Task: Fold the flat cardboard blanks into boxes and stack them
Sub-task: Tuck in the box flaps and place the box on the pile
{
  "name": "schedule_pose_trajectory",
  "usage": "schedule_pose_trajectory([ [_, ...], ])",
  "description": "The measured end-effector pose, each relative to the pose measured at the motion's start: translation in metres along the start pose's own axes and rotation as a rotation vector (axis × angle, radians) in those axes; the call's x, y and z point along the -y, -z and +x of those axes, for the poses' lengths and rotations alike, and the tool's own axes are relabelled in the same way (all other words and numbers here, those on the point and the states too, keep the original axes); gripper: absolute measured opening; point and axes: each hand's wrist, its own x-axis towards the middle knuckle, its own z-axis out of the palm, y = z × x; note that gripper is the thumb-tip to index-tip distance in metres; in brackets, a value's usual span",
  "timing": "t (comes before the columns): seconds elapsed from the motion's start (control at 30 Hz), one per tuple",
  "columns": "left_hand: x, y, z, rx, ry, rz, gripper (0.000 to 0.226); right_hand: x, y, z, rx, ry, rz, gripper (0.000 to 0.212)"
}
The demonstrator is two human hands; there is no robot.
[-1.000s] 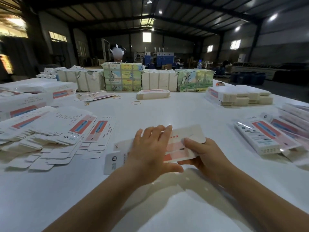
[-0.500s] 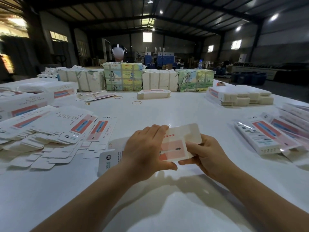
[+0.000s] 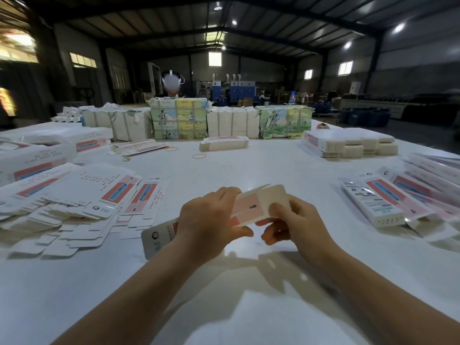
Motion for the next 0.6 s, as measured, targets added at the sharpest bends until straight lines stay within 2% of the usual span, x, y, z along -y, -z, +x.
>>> schedule_pose_trajectory([
  [0.07,0.007,0.005,0.000,-0.033,0.099,-0.045,0.066,0.000,0.001,0.000,-0.181,0.113,0.009,0.019],
  [0.13,0.014,0.007,0.000,-0.040,0.186,-0.107,0.064,-0.001,0.002,-0.001,-0.373,0.352,-0.192,0.019],
  [0.17,0.016,0.008,0.000,-0.039,0.206,-0.139,0.064,-0.002,0.000,-0.002,-0.415,0.476,-0.330,0.017],
  [0.23,0.016,0.008,0.000,-0.030,0.208,-0.175,0.064,-0.006,-0.005,-0.005,-0.397,0.627,-0.530,0.016],
  [0.33,0.014,0.005,-0.001,-0.009,0.184,-0.189,0.067,-0.011,-0.012,-0.006,-0.337,0.693,-0.659,0.028],
  [0.47,0.011,0.001,-0.001,0.002,0.158,-0.195,0.074,-0.011,-0.015,-0.009,-0.314,0.743,-0.734,0.030],
  [0.6,0.008,-0.004,-0.003,0.018,0.094,-0.166,0.078,-0.012,-0.018,-0.012,-0.222,0.751,-0.744,0.018],
])
